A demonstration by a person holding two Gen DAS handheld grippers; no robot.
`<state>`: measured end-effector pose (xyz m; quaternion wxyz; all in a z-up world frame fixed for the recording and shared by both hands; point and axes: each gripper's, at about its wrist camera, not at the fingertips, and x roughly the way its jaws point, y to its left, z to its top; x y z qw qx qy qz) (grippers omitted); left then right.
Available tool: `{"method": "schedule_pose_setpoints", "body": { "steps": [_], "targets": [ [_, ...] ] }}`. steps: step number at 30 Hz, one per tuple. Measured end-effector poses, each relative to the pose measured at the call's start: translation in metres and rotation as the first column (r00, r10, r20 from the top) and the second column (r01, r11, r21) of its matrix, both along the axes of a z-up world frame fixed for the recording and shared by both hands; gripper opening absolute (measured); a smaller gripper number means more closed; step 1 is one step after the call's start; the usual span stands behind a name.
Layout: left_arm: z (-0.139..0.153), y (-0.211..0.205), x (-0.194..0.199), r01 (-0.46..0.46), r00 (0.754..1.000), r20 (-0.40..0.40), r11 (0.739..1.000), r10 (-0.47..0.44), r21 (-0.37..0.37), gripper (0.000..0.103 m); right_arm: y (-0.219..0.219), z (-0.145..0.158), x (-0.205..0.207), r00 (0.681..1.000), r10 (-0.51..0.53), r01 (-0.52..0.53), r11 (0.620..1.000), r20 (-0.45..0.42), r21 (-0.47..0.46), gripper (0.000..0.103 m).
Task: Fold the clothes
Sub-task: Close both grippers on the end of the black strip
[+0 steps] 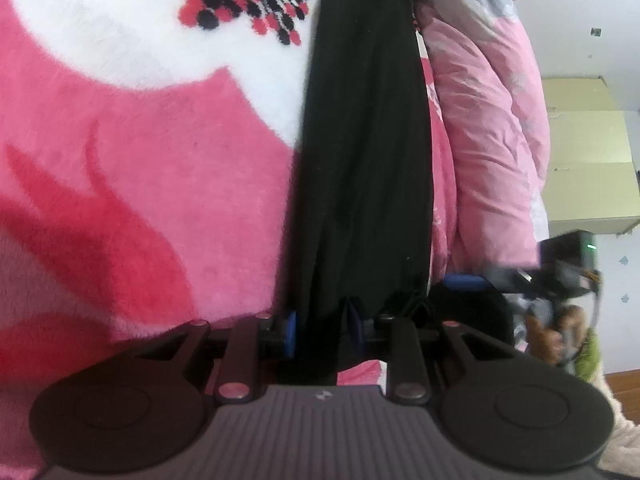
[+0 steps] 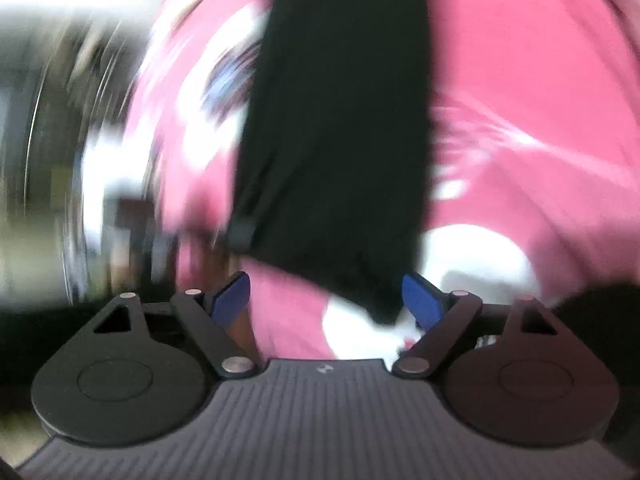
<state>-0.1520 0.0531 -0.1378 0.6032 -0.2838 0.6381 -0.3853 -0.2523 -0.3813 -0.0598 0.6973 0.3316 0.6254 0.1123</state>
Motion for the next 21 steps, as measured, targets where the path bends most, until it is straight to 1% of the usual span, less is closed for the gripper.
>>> {"method": "schedule_pose_setpoints", "body": {
  "steps": [1,2,3,4,5,7,8,9,10,11,13,15,16,18,20,21],
  "targets": [
    [-0.001,0.0,0.0,-0.001,1.0,-0.001,1.0,0.001,-0.004,0.026,-0.001,-0.008,0.002,0.998,-0.061,0.06,0.998,-0.001,-0.027,0.081],
    [-0.002,0.001,0.0,-0.002,1.0,-0.003,1.0,0.002,-0.008,0.025,0.0,-0.016,0.005,0.995,-0.096,0.096,0.994,0.002,-0.058,0.081],
    [-0.001,0.001,0.0,0.001,1.0,0.001,1.0,-0.001,-0.004,0.025,0.003,-0.023,0.008,0.993,-0.115,0.115,0.989,0.006,-0.094,0.079],
    [0.0,0.0,-0.001,0.005,1.0,0.017,1.0,-0.005,0.01,0.023,0.006,-0.032,0.01,0.99,-0.139,0.138,0.985,-0.001,-0.108,0.076],
    [0.001,-0.001,-0.002,0.009,0.999,0.032,1.0,-0.01,0.023,0.016,0.009,-0.039,0.01,0.987,-0.16,0.158,0.981,-0.01,-0.11,0.076],
    [0.005,-0.003,-0.007,0.023,0.997,0.078,0.998,-0.027,0.051,0.012,0.016,-0.042,0.008,0.988,-0.154,0.153,0.979,0.007,-0.132,0.075],
    [0.008,-0.004,-0.01,0.033,0.994,0.1,0.998,-0.039,0.058,0.012,0.017,-0.041,0.007,0.99,-0.143,0.142,0.98,0.005,-0.142,0.072],
    [0.01,-0.005,-0.011,0.043,0.993,0.108,0.997,-0.05,0.066,0.012,0.016,-0.039,0.005,0.991,-0.137,0.135,0.98,-0.006,-0.149,0.062],
    [0.011,-0.006,-0.012,0.05,0.993,0.106,0.996,-0.057,0.071,0.012,0.014,-0.038,0.003,0.99,-0.14,0.135,0.981,-0.027,-0.142,0.056],
    [0.011,-0.006,-0.013,0.053,0.993,0.098,0.996,-0.06,0.073,0.012,0.012,-0.039,0.001,0.987,-0.149,0.142,0.982,-0.053,-0.126,0.052],
    [0.013,-0.009,-0.015,0.071,0.993,0.093,0.994,-0.079,0.082,0.012,0.011,-0.042,-0.004,0.983,-0.157,0.147,0.984,-0.1,-0.1,0.037],
    [0.014,-0.011,-0.017,0.084,0.991,0.1,0.992,-0.093,0.09,0.012,0.021,-0.043,-0.008,0.984,-0.141,0.132,0.988,-0.112,-0.079,0.032],
    [0.014,-0.011,-0.016,0.088,0.99,0.098,0.992,-0.097,0.091,0.012,0.026,-0.044,-0.009,0.984,-0.135,0.128,0.99,-0.118,-0.063,0.026],
    [0.013,-0.012,-0.016,0.094,0.99,0.095,0.991,-0.103,0.093,0.013,0.035,-0.05,-0.011,0.983,-0.129,0.126,0.991,-0.132,-0.035,0.023],
    [0.012,-0.013,-0.016,0.098,0.99,0.093,0.99,-0.107,0.096,0.012,0.038,-0.057,-0.012,0.982,-0.137,0.133,0.99,-0.13,-0.039,0.02],
    [0.013,-0.013,-0.017,0.098,0.989,0.1,0.99,-0.108,0.1,0.011,0.037,-0.059,-0.012,0.981,-0.146,0.143,0.989,-0.128,-0.033,0.016]
  ]
}}
